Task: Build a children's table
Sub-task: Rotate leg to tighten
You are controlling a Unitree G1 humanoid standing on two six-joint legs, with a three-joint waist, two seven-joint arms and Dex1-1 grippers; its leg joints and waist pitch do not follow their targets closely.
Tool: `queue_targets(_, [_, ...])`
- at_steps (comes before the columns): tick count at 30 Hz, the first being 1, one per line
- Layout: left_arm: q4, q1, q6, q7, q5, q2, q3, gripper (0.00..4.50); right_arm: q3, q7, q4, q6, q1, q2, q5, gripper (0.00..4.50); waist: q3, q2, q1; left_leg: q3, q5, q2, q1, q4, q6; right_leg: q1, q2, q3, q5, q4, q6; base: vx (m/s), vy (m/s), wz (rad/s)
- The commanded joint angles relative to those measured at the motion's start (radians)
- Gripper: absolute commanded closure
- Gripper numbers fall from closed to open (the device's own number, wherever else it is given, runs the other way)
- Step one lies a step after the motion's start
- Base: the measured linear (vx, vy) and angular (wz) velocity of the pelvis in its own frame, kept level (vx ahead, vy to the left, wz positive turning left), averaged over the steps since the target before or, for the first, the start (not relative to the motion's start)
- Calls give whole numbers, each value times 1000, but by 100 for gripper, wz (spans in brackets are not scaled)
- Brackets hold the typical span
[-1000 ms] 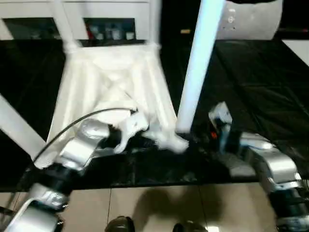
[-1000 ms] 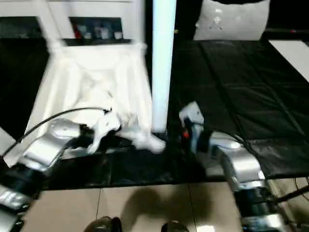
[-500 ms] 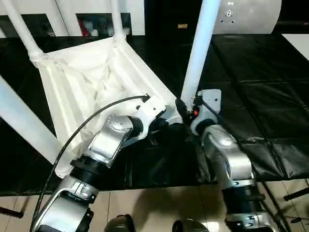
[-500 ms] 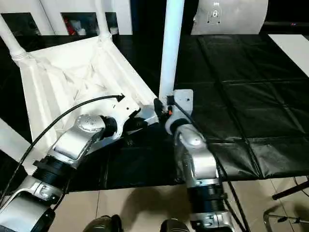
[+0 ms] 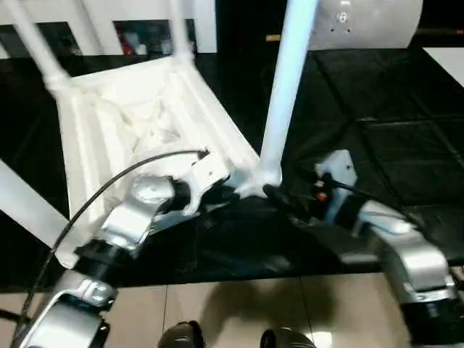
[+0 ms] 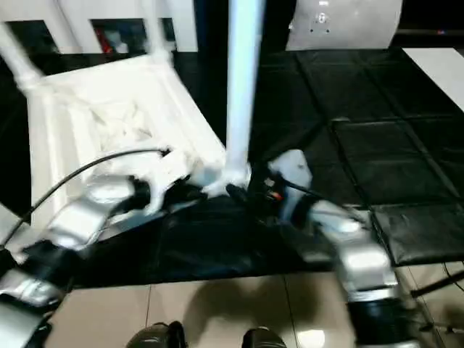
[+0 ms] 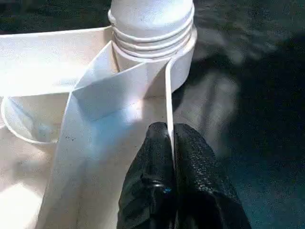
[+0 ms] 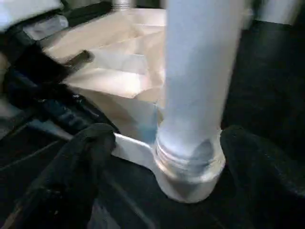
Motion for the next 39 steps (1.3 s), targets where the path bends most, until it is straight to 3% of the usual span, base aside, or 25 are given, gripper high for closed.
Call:
queue_targets(1, [-38,18,-88,-127,-24,36,-47,450,10,114,3,-37,-7,-63,23,44,-69,-7,10,-37,-128,83,27,-60,114,56,-109,63,-12,-79,-249,0,0,0])
queue_targets(7, [-38,40,-203,-359,-39,141,-105,450,57,374,45,-84,-46,-189,60,44,-69,-7,35,-32,-114,86,32,-58,128,48,-108,62,7,-72,-257,0,0,0])
queue_targets(11, [-20,33,-241,-399,-27,162,-121,450,85,460,51,-90,-57,-208,70,44,-70,-8,43,-31,-115,87,31,-58,127,48,-109,61,-6,-70,-258,0,0,0])
queue_targets(16, [2,-1,-277,-465,-38,161,-132,450,158,590,90,-104,-90,-220,84,90,-69,-14,47,-31,-108,86,29,-58,125,47,-110,60,-20,-69,-266,0,0,0])
queue_targets(18, [1,-9,-284,-481,-43,158,-136,450,169,608,114,-106,-108,-212,82,101,-68,-14,49,-31,-103,87,30,-58,126,45,-110,61,-21,-70,-266,0,0,0])
queue_targets(19, [0,-10,-284,-484,-45,157,-137,450,171,612,120,-107,-112,-210,81,109,-69,-19,49,-30,-98,87,30,-58,128,46,-110,61,-15,-69,-266,0,0,0])
queue_targets(24, [-12,-18,-286,-513,-52,143,-152,450,196,649,178,-109,-147,-186,72,150,-70,-15,56,-30,-75,88,31,-55,140,42,-109,60,10,-63,-276,0,0,0])
queue_targets(33, [-1,-24,-294,-524,-46,127,-156,450,220,684,199,-91,-156,-175,83,213,-67,-16,59,-31,-98,89,29,-59,125,44,-111,61,-22,-67,-269,0,0,0])
queue_targets(36, [6,-25,-287,-517,-47,129,-149,450,217,686,186,-68,-148,-176,96,239,-67,-15,58,-32,-103,89,29,-60,123,44,-111,61,-26,-69,-270,0,0,0])
queue_targets(37, [3,-23,-261,-498,-57,127,-134,450,205,671,167,-35,-137,-174,118,241,-66,-10,59,-32,-108,90,30,-60,120,44,-110,61,-30,-70,-270,0,0,0])
queue_targets(39, [-10,-19,-203,-456,-76,117,-105,450,184,625,130,28,-115,-165,149,244,-66,-10,61,-33,-107,92,32,-62,118,43,-109,61,-23,-69,-273,0,0,0])
